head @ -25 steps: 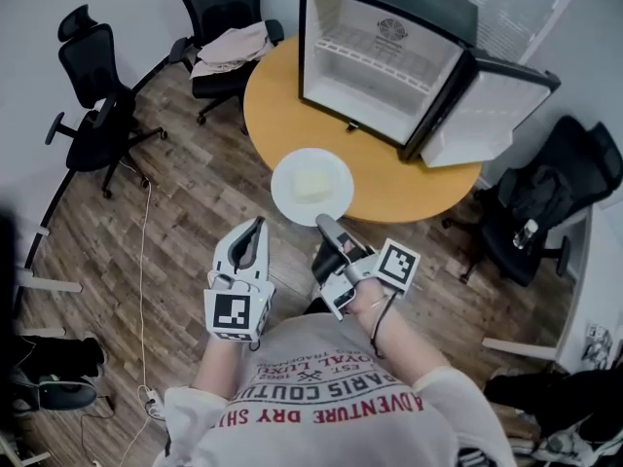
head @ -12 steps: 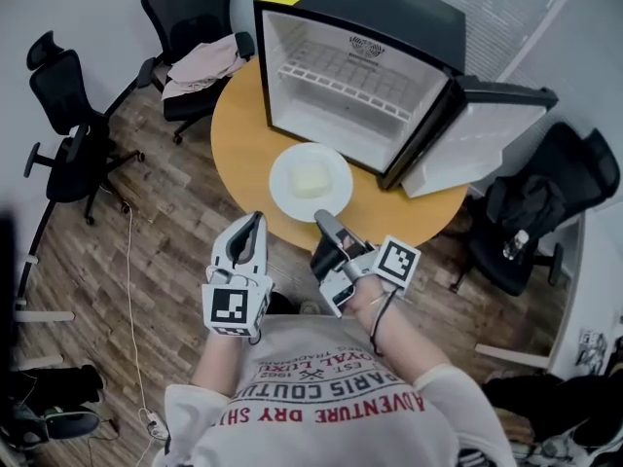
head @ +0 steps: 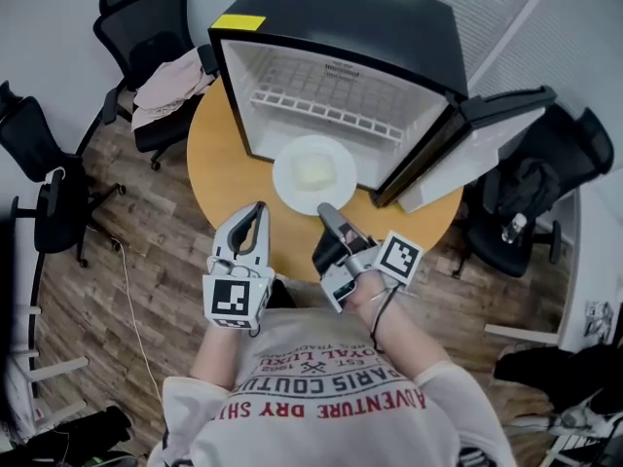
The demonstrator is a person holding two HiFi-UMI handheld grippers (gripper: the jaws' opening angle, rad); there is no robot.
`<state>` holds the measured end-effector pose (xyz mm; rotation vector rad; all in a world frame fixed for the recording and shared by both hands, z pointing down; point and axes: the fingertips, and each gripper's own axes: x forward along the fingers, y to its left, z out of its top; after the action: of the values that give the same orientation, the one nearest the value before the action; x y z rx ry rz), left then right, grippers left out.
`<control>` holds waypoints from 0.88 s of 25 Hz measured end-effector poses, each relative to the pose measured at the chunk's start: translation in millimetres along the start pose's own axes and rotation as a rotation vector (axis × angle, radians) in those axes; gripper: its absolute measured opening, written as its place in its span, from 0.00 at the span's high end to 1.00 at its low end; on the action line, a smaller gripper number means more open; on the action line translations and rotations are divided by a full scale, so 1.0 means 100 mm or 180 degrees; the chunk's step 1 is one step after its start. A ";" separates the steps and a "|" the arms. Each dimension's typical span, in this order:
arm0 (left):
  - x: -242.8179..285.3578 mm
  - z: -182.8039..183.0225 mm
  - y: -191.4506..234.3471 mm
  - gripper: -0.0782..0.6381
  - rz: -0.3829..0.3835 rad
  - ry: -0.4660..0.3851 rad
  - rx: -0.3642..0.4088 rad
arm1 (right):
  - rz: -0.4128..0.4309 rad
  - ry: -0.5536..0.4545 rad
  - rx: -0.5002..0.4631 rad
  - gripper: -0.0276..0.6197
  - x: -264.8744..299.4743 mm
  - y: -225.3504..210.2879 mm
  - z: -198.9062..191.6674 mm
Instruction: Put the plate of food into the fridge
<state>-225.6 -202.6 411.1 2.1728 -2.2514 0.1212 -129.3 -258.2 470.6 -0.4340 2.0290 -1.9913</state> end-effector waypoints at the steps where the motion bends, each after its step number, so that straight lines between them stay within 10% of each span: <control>1: 0.10 0.01 0.05 0.85 -0.0059 0.0003 0.0010 | 0.0001 -0.0054 0.0001 0.90 0.08 0.01 0.05; 22: 1.38 0.03 0.60 0.85 -0.1126 0.0012 0.0015 | -0.0111 -0.1225 0.0153 0.90 0.94 -0.04 0.83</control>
<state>-290.3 -338.3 413.2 2.5245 -1.8263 0.1254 -183.4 -371.6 474.1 -0.7790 1.7424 -1.8023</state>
